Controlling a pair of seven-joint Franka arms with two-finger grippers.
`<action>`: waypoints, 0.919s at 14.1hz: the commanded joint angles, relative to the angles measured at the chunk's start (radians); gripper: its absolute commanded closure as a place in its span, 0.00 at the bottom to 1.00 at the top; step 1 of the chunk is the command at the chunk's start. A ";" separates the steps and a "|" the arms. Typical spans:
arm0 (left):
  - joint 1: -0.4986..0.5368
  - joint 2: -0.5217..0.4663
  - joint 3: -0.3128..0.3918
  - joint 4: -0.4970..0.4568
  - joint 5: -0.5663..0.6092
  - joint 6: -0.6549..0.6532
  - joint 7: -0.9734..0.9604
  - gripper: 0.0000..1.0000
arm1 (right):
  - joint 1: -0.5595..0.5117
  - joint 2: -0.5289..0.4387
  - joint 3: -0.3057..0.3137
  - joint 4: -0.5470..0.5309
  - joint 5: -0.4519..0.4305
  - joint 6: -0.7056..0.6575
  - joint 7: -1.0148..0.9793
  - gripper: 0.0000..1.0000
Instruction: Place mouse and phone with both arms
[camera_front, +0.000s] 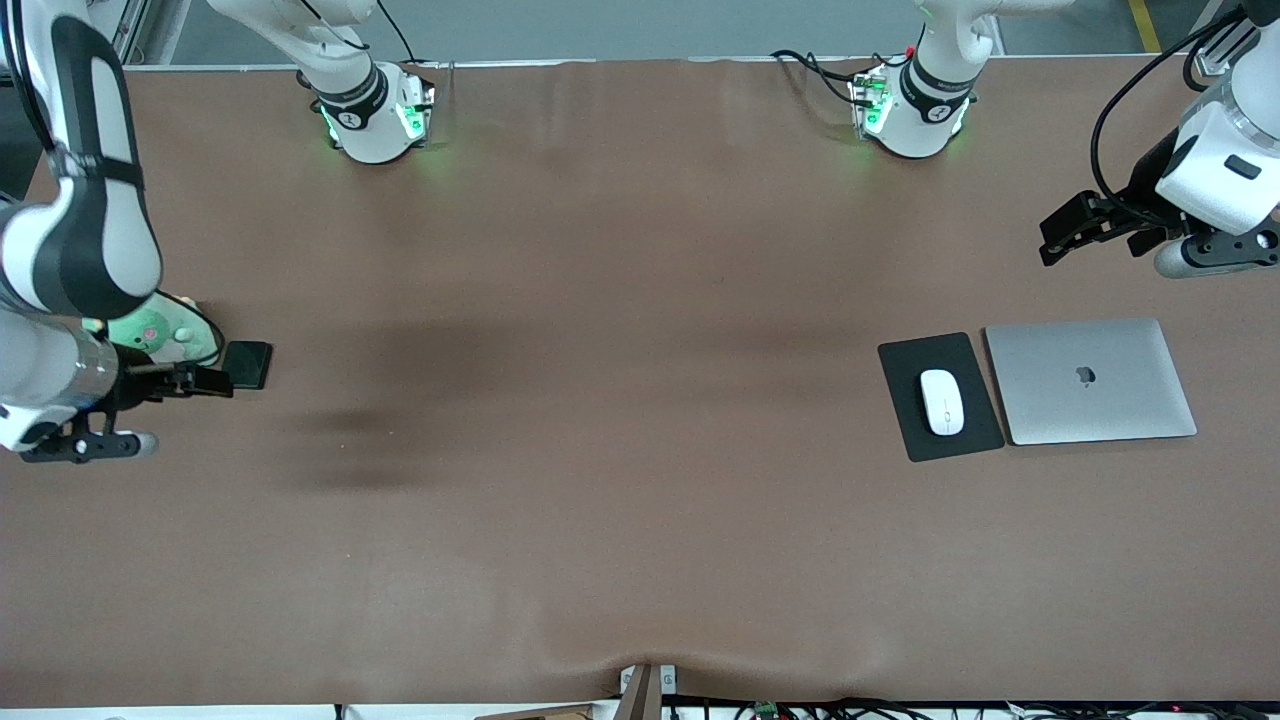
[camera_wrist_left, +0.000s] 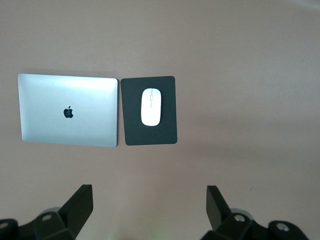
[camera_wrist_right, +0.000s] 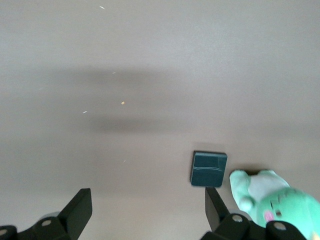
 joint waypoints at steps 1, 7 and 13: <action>0.015 -0.022 -0.005 -0.008 -0.027 -0.017 0.022 0.00 | -0.002 -0.150 -0.010 -0.033 0.076 -0.086 0.018 0.00; 0.022 -0.053 0.021 -0.006 -0.033 -0.083 0.189 0.00 | 0.056 -0.330 -0.059 -0.030 0.065 -0.262 0.059 0.00; -0.012 -0.013 0.093 0.045 -0.099 -0.088 0.114 0.00 | 0.077 -0.373 -0.080 -0.022 0.070 -0.335 0.163 0.00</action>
